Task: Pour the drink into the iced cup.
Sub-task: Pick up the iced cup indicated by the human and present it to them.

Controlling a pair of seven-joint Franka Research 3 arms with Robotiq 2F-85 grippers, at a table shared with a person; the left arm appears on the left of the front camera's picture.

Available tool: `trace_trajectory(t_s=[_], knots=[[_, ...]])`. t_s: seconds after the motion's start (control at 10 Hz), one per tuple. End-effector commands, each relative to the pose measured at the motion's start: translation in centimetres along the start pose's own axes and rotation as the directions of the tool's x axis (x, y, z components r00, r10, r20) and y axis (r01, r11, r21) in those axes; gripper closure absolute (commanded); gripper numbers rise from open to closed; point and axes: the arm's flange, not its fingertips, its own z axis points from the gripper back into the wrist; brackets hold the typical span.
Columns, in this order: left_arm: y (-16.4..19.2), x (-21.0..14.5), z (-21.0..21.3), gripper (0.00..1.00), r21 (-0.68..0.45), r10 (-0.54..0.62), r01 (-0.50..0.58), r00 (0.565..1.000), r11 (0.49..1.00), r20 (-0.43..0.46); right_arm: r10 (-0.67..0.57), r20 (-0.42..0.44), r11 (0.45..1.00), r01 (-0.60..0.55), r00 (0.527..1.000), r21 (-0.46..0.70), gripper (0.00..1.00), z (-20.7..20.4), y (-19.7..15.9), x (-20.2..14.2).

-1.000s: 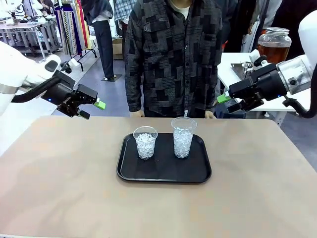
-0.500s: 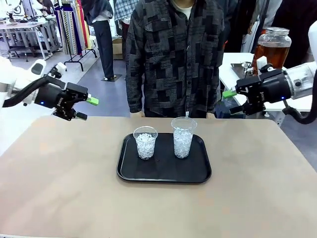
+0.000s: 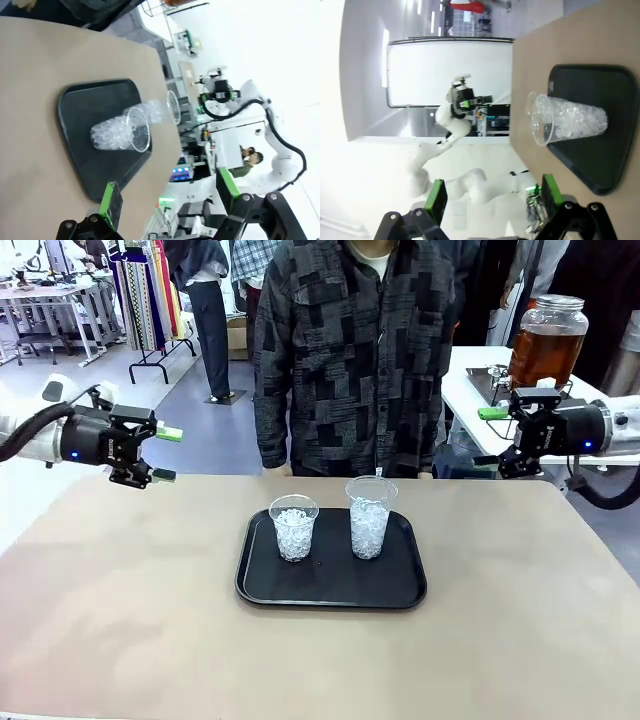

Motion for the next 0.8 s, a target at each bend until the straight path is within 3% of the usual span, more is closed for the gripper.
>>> trace_trajectory(t_s=[0.0,0.3,0.7], knots=[[1.3,2.0,-0.6,0.00,-0.096,0.001,-0.004,1.000,0.995,-0.029,-0.060,-0.016,0.996,0.061,0.998,0.069,0.00,0.7,-0.8,2.5],[2.5,4.1,-1.3,0.00,-0.200,0.065,-0.084,0.993,0.976,-0.101,-0.084,-0.024,0.994,0.086,0.996,0.069,0.00,1.2,-2.1,4.8],[1.1,4.9,-1.6,0.00,-0.187,0.069,-0.089,0.991,0.978,-0.112,-0.101,-0.042,0.993,0.104,0.994,0.059,0.00,1.0,-1.2,5.9]])
